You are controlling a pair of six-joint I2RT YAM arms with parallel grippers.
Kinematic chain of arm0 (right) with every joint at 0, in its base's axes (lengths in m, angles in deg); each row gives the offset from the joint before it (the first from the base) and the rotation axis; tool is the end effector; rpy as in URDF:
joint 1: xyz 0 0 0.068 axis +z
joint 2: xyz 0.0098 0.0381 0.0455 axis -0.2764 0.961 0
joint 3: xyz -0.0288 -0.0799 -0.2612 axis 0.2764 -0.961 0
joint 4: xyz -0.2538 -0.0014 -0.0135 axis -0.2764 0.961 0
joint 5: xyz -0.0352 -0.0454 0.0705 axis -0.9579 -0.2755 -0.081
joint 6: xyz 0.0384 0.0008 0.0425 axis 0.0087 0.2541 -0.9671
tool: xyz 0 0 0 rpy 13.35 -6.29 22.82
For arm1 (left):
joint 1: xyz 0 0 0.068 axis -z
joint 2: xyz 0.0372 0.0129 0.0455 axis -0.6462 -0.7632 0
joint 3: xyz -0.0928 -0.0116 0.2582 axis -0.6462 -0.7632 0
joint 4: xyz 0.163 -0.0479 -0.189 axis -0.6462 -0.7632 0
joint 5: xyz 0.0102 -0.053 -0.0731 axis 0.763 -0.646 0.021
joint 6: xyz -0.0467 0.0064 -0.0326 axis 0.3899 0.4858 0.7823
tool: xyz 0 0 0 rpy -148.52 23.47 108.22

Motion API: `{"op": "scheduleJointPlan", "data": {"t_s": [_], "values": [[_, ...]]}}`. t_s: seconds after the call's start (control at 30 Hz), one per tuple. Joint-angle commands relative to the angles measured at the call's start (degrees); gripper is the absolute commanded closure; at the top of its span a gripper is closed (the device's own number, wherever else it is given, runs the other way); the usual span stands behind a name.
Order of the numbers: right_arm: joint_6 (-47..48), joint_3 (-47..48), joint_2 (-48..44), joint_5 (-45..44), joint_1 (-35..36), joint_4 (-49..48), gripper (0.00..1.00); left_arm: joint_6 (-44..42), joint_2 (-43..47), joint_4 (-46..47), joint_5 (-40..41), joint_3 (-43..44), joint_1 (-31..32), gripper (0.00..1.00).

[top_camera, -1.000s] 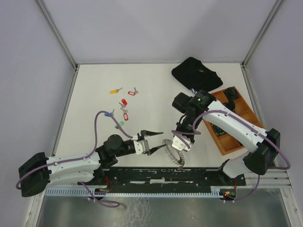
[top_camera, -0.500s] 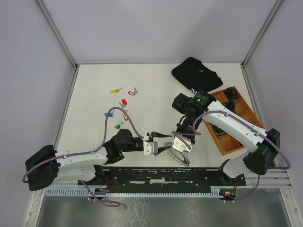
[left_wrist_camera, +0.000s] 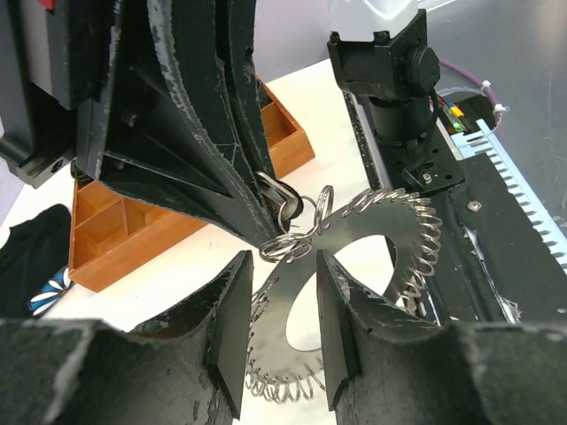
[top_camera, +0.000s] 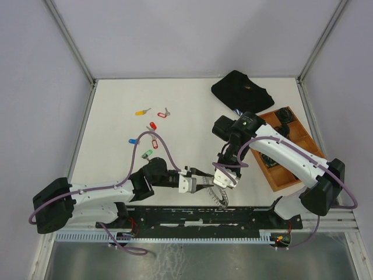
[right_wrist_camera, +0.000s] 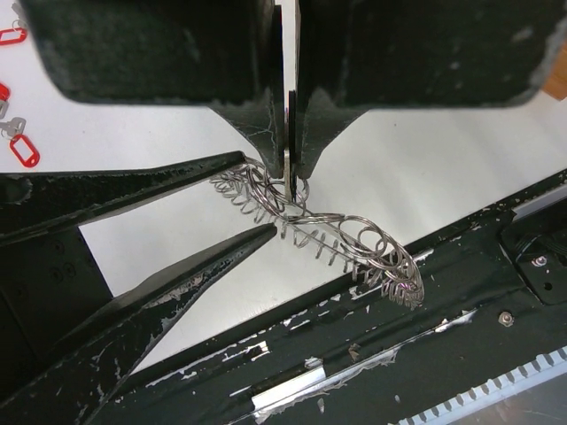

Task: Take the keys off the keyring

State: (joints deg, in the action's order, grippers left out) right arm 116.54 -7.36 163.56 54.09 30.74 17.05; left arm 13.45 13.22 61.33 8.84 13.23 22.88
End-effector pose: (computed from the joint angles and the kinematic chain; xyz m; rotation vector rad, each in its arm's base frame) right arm 0.1363 0.1832 0.3251 -2.6269 0.5783 0.8784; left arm 0.0868 -0.2159 0.2485 1.4185 0.8749 -0.9291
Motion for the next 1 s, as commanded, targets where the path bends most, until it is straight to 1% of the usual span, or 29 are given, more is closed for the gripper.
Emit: {"op": "scheduleJointPlan", "data": {"t_s": [0.0,0.3,0.47,0.73,0.97], "values": [[1.2,2.4,-0.5,2.5,0.3,2.1,1.00,-2.1,-0.3,0.4,-2.7,2.9,0.5,0.59],[2.6,2.2,0.1,3.5,0.5,3.1,1.00,-3.3,-0.4,0.1,-1.7,3.3,0.5,0.59],[2.7,2.1,0.6,3.5,0.8,3.1,1.00,-3.2,-0.2,-0.5,-2.5,3.7,0.6,0.59],[1.9,2.3,0.7,2.8,1.0,2.9,1.00,-2.5,-0.5,-1.0,-3.2,4.2,0.7,0.68],[1.2,2.7,0.7,2.3,0.9,2.8,1.00,-2.6,-0.3,-2.7,-4.4,4.3,0.8,0.71]]}}
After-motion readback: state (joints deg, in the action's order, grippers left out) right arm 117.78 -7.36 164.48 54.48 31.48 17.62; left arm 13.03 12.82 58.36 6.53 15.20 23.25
